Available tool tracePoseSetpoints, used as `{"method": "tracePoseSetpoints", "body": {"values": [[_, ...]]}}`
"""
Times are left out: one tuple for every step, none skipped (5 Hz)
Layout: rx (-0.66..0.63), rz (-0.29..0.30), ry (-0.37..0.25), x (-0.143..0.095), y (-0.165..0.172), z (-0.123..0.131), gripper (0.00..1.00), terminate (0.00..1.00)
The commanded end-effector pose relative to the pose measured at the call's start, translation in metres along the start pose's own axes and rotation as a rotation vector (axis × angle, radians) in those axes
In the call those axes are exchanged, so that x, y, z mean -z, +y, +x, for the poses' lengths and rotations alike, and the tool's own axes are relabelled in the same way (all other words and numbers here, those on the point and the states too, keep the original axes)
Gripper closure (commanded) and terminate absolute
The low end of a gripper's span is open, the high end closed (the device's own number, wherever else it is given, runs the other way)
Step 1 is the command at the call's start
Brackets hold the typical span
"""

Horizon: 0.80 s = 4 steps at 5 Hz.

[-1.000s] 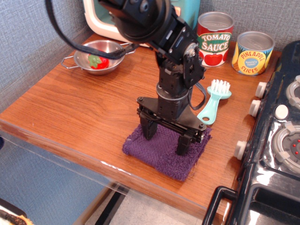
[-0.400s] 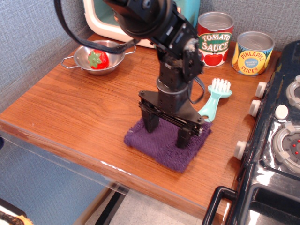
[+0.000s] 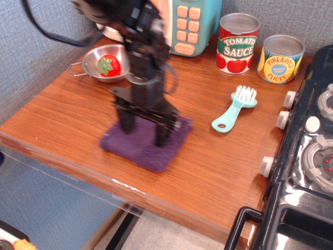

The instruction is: Put the towel in front of the pot.

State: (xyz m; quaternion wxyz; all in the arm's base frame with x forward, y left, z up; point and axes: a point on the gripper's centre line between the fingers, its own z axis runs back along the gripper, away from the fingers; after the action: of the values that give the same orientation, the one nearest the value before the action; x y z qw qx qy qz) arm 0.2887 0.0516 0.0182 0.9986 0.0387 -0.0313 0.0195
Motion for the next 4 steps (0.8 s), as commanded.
{"method": "tracePoseSetpoints", "body": {"values": [[-0.04, -0.007, -0.019, -0.009, 0.06, 0.006, 0.0, 0.0], [-0.029, -0.005, 0.002, -0.003, 0.08, 0.006, 0.0, 0.0], [-0.014, 0.008, 0.003, 0.001, 0.094, 0.002, 0.0, 0.0], [-0.012, 0.017, 0.011, 0.003, 0.106, -0.006, 0.0, 0.0]]}}
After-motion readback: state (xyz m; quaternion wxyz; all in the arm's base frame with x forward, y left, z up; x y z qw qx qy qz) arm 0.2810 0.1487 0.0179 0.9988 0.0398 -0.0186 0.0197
